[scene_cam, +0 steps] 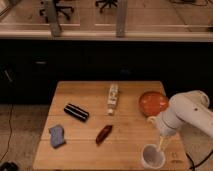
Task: Pick up the ceramic cup
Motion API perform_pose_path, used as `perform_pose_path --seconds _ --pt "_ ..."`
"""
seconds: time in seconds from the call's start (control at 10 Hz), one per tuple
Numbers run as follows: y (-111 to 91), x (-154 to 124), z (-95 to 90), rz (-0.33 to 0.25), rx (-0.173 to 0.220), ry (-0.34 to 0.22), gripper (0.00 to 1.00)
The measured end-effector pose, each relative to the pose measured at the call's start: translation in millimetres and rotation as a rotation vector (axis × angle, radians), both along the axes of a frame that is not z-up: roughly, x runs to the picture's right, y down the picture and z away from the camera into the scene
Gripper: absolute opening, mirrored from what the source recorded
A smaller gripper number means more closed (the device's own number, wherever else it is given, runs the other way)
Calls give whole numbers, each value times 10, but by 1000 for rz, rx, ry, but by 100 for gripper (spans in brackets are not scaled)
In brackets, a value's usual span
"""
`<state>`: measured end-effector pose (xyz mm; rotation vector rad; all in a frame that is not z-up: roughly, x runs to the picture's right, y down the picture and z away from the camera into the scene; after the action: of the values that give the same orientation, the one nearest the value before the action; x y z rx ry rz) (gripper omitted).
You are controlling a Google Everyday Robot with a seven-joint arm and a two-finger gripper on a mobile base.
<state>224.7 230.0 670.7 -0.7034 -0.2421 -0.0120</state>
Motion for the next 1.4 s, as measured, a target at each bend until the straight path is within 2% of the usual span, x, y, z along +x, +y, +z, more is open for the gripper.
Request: perform_pose_path --seconds 0.3,0.8,1.0,1.2,1.4 --pt "291 -191 178 -9 -29 -30 80" --pt "561 -315 295 -9 -52 -54 79" --pt "578 -307 302 -14 -45 -52 65" --pt "572 -286 306 -17 -34 -50 41" --pt "569 -271 309 -17 -29 -51 25"
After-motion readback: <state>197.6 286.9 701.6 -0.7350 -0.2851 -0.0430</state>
